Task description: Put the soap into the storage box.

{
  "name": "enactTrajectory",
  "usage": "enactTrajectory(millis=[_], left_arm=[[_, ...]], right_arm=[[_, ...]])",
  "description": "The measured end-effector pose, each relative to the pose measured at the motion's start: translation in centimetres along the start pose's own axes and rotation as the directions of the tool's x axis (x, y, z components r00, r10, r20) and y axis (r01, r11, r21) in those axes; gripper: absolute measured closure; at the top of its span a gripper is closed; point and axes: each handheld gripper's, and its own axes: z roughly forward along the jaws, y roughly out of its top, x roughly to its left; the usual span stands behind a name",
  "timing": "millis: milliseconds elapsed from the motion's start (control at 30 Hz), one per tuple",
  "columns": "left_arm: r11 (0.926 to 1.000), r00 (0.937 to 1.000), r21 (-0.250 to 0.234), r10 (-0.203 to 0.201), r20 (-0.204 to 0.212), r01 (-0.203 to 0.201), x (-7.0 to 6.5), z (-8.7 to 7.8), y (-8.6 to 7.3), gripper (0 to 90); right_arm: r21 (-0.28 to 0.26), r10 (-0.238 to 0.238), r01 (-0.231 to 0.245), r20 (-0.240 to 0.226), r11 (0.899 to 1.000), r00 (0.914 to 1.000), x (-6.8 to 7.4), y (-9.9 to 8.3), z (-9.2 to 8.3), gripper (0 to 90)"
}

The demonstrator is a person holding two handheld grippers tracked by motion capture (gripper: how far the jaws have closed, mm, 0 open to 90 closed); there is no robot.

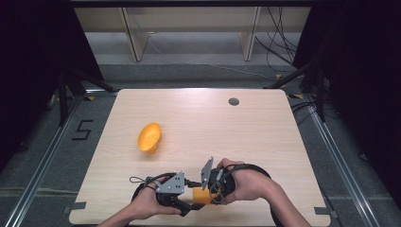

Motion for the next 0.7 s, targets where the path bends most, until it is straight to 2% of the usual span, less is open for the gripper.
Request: enactTrajectory(millis=[33, 67, 100, 133, 200, 267, 333, 367, 400, 467, 533, 567, 600, 633, 667, 700], left_arm=[[0.9998, 0.9999, 0.014, 0.011, 0.002, -0.011, 0.2, 0.0, 0.0, 36.7], [0.9998, 0.9999, 0.014, 0.011, 0.002, -0.011, 0.2, 0.0, 0.0, 37.5], [0.9999, 0.9999, 0.003, -0.010, 0.005, 0.010, 0.1, 0.1, -0.1, 38.0], [0.9999, 0.9999, 0.004, -0.014, 0.000, 0.014, 0.1, 0.1, -0.1, 38.0], [0.9999, 0.9999, 0.001, -0.016, 0.005, 0.016, 0.0, 0.3, -0.1, 40.1], [0.9999, 0.9999, 0.000, -0.011, 0.002, 0.011, 0.1, 0.3, -0.1, 40.9], [0.9999, 0.9998, -0.006, -0.013, 0.015, 0.013, 0.1, 0.3, -0.1, 41.7], [0.9999, 0.9997, -0.005, -0.011, 0.020, 0.011, 0.1, 0.3, -0.1, 42.6], [1.0000, 0.9997, -0.004, -0.007, 0.022, 0.007, 0.1, 0.3, -0.2, 43.3], [1.0000, 0.9997, 0.006, 0.001, 0.023, -0.001, 0.0, 0.3, -0.2, 45.4], [1.0000, 0.9992, 0.005, 0.004, 0.039, -0.004, 0.0, 0.4, -0.2, 48.5], [1.0000, 0.9982, 0.006, -0.001, 0.059, 0.001, 0.1, 0.4, -0.2, 48.5], [1.0000, 0.9980, 0.001, -0.005, 0.064, 0.005, 0.1, 0.3, -0.2, 49.6], [1.0000, 0.9975, 0.000, -0.009, 0.070, 0.009, 0.1, 0.3, -0.1, 50.2], [1.0000, 0.9975, 0.000, -0.009, 0.070, 0.009, 0.1, 0.3, -0.1, 50.2], [0.9999, 0.9977, -0.005, -0.014, 0.067, 0.014, 0.0, 0.3, -0.1, 50.2]], right_arm=[[-0.007, 0.012, -0.012, -0.001, 1.000, 0.9999, 0.1, 0.1, 0.0, 61.5], [-0.011, -0.019, 0.019, -0.003, 1.000, 0.9998, 0.0, 0.2, 0.1, 61.5], [-0.008, -0.009, 0.009, 0.001, 1.000, 1.0000, 0.1, 0.3, 0.1, 61.5], [-0.008, -0.009, 0.009, 0.001, 1.000, 1.0000, 0.1, 0.3, 0.1, 61.5], [-0.012, -0.042, 0.041, -0.002, 0.999, 0.9991, 0.1, 0.6, 0.1, 61.5], [-0.013, -0.042, 0.043, 0.002, 0.999, 0.9991, 0.1, 0.6, 0.1, 61.5], [0.008, -0.006, 0.006, -0.001, 1.000, 1.0000, 0.5, 0.9, 0.0, 61.5], [0.012, -0.025, 0.025, -0.004, 1.000, 0.9997, 0.4, 0.9, 0.1, 61.5], [0.023, 0.003, -0.003, 0.002, 1.000, 1.0000, 0.7, 1.0, 0.0, 61.5], [-0.014, -0.084, 0.084, 0.012, 0.996, 0.9964, 0.2, 1.1, 0.4, 61.5], [-0.009, -0.092, 0.092, 0.008, 0.996, 0.9957, 0.3, 1.1, 0.5, 61.5], [-0.009, -0.102, 0.102, 0.012, 0.995, 0.9948, 0.3, 1.2, 0.5, 61.5], [0.042, -0.004, 0.004, 0.002, 0.999, 1.0000, 1.0, 1.1, 0.2, 61.5], [0.037, -0.025, 0.025, 0.008, 0.999, 0.9997, 0.9, 1.1, 0.4, 61.5], [0.037, -0.025, 0.025, 0.008, 0.999, 0.9997, 0.9, 1.1, 0.4, 61.5], [0.035, -0.051, 0.051, 0.004, 0.998, 0.9987, 0.8, 1.2, 0.5, 61.5]])
